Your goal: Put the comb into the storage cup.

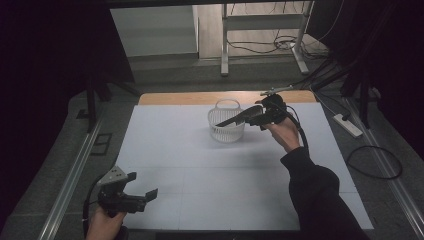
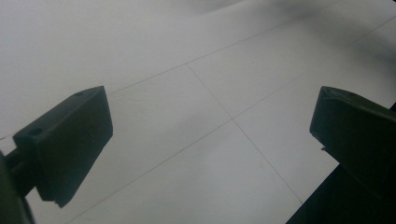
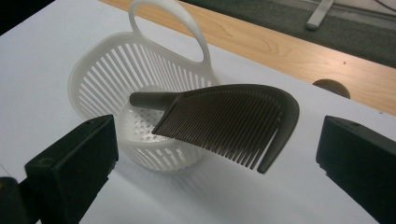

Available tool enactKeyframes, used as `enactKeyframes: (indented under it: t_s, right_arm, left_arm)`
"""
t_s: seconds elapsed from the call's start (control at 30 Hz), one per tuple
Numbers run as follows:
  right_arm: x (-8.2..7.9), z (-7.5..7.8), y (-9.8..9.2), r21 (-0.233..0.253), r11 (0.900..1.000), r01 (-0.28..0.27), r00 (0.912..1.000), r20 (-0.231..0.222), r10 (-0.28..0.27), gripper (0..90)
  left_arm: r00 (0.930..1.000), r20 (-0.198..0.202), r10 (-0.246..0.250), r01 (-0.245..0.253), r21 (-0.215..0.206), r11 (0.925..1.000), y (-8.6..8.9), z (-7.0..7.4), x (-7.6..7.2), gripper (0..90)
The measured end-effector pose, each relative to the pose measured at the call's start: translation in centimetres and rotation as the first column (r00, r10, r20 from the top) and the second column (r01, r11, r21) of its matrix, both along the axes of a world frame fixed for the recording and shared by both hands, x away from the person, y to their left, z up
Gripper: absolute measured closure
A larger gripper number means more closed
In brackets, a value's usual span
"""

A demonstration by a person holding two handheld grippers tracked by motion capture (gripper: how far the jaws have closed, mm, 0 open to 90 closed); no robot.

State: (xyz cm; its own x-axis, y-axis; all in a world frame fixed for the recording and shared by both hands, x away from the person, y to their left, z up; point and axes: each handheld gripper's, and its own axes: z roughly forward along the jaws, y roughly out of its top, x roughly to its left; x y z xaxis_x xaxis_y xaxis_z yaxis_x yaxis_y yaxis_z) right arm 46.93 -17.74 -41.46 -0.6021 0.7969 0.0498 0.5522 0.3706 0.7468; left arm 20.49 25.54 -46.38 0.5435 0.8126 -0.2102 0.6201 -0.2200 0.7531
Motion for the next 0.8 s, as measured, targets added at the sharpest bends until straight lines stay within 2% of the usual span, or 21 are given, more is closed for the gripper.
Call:
enactKeyframes:
  t_s: [0.43, 0.8]
  right_arm:
    - [-1.2, 0.0, -0.9, 0.011, 1.0, -0.02, 0.9995, 0.023, 0.02, 0.0]
    - [-2.0, -0.4, -1.6, 0.027, 1.0, -0.012, 0.9988, 0.047, 0.011, 0.0]
  left_arm:
    - [1.0, 0.0, 0.0, 0.0, 0.001, 1.0, 0.0, 0.0, 0.0, 0.0]
    - [0.9999, 0.007, -0.013, 0.013, 0.009, 0.9999, -0.1, 0.0, -0.1, 0.0]
